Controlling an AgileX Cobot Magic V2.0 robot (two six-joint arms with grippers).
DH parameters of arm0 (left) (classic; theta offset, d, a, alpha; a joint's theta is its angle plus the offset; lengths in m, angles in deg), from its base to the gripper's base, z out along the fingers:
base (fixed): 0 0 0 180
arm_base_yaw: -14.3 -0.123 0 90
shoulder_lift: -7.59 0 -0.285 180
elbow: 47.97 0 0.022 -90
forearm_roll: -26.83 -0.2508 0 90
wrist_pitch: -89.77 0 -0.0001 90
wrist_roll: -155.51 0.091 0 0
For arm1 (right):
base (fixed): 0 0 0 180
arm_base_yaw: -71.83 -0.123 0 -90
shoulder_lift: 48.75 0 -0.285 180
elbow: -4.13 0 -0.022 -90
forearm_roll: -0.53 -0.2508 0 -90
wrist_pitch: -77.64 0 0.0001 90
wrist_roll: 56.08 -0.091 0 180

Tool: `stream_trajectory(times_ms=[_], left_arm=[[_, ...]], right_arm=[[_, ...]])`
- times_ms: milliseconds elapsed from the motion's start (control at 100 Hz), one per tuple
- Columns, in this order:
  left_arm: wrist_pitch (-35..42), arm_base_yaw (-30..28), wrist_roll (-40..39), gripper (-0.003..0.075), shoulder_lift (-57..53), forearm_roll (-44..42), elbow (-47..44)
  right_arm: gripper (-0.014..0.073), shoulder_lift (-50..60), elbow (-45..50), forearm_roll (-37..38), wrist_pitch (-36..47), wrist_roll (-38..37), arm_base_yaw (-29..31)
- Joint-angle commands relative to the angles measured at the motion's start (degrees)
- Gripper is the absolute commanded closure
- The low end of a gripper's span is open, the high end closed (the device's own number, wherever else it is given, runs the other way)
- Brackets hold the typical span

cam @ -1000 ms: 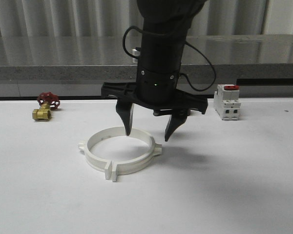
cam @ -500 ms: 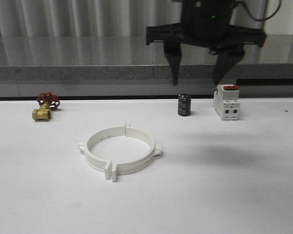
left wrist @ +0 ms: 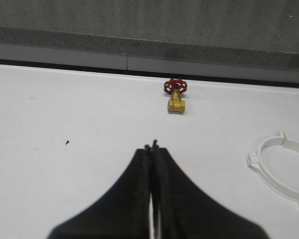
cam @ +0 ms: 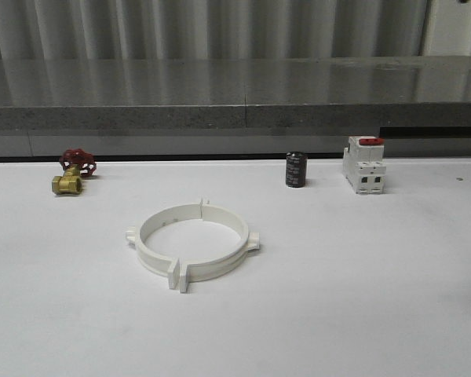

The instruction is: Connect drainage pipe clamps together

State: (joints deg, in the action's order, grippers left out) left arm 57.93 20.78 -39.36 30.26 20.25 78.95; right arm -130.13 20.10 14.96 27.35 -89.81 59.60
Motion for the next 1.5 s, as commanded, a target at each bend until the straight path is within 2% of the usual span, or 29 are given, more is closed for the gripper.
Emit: stream_trajectory(times_ms=[0, 400, 450, 550, 670, 760, 1490], left_arm=[[4.1, -0.2, 0.1, 0.074, 0.5, 0.2, 1.5], [4.1, -0.2, 0.1, 0.074, 0.5, 0.2, 1.5], [4.1, -0.2, 0.1, 0.074, 0.5, 0.2, 1.5], [4.1, -0.2, 0.1, 0.074, 0.5, 0.2, 1.5], [4.1, -0.2, 0.1, 0.074, 0.5, 0.2, 1.5], [4.1, -0.2, 0.1, 0.074, 0.5, 0.2, 1.5], [4.1, -0.2, 0.1, 0.074, 0.5, 0.2, 1.5]], right_arm=[[0.0074, 6.0, 1.6, 1.6, 2.2, 2.2, 2.4], [0.0077, 27.5, 16.0, 0.7, 0.3, 4.3, 3.4], [0.0099, 29.8, 17.3, 0.7, 0.3, 4.9, 3.4], [0.0243, 33.4, 19.1, 0.7, 0.2, 5.7, 3.4], [0.0513, 35.1, 19.8, 0.7, 0.1, 5.8, 3.4], [0.0667, 35.2, 19.8, 0.8, 0.4, 5.8, 3.4], [0.0662, 35.2, 19.8, 0.8, 0.2, 5.8, 3.4]])
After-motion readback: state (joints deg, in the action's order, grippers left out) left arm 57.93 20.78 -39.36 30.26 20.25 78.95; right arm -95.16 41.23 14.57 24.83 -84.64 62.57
